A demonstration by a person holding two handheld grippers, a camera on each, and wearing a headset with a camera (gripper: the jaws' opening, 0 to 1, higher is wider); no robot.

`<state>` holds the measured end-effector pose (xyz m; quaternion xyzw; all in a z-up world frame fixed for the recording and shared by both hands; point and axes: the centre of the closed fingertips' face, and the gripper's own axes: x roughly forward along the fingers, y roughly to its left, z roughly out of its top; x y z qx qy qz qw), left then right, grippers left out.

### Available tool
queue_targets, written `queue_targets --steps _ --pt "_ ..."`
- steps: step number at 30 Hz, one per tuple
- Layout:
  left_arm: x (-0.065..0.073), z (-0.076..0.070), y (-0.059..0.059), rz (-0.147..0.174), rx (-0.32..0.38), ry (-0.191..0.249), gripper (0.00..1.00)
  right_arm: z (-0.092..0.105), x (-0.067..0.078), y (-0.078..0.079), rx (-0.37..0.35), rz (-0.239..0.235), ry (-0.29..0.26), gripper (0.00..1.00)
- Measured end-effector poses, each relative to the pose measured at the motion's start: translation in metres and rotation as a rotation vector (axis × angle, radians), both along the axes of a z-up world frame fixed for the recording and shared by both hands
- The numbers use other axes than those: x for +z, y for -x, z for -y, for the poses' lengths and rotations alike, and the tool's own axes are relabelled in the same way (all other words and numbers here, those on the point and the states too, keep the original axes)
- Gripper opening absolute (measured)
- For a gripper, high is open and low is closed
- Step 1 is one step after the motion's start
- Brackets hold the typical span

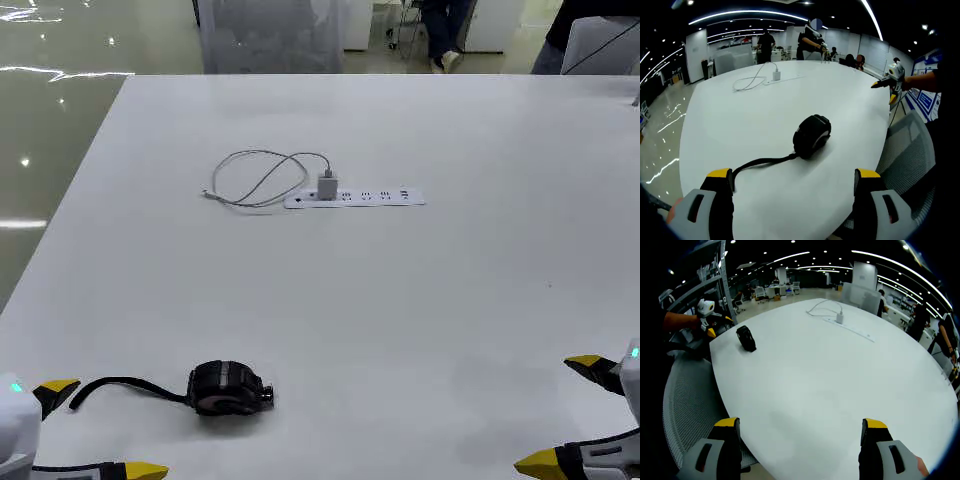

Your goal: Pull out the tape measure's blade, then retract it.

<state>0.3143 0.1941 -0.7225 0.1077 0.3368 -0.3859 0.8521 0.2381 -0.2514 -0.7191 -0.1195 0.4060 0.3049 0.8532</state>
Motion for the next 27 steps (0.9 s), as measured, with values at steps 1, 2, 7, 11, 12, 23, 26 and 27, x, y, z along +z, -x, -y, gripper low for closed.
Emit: queue_targets --steps 1,2,7,11,12,23,26,27 --pt "0.0 0.0 0.003 -0.001 -0.001 -0.005 0.99 -0.007 0.002 -0.002 0.016 0.006 -0.033 0.99" --pt "-0.001 -0.001 0.003 0.006 0.002 -0.024 0.99 -0.008 0.002 -0.005 0.034 0.022 -0.035 0.99" --pt "-0.002 0.001 0.005 0.014 -0.004 -0.038 0.99 -0.002 -0.007 -0.007 0.057 0.015 -0.014 0.99" --pt "0.0 0.005 0.003 0.014 0.0 -0.012 0.99 -0.004 -0.011 -0.006 0.091 0.029 0.004 0.99" --pt "-0.002 0.007 0.002 0.01 -0.004 -0.013 0.99 -0.003 -0.012 -0.006 0.089 0.027 0.006 0.99" --pt "-0.002 0.014 -0.008 0.028 -0.038 -0.016 0.99 0.008 -0.011 -0.004 0.058 0.04 -0.009 0.99" --pt "-0.002 0.014 -0.009 0.039 -0.043 -0.016 0.99 0.008 -0.013 -0.006 0.044 0.047 -0.009 0.99" --pt "-0.003 0.015 -0.009 0.037 -0.043 -0.013 0.99 0.008 -0.012 -0.007 0.047 0.057 -0.006 0.99"
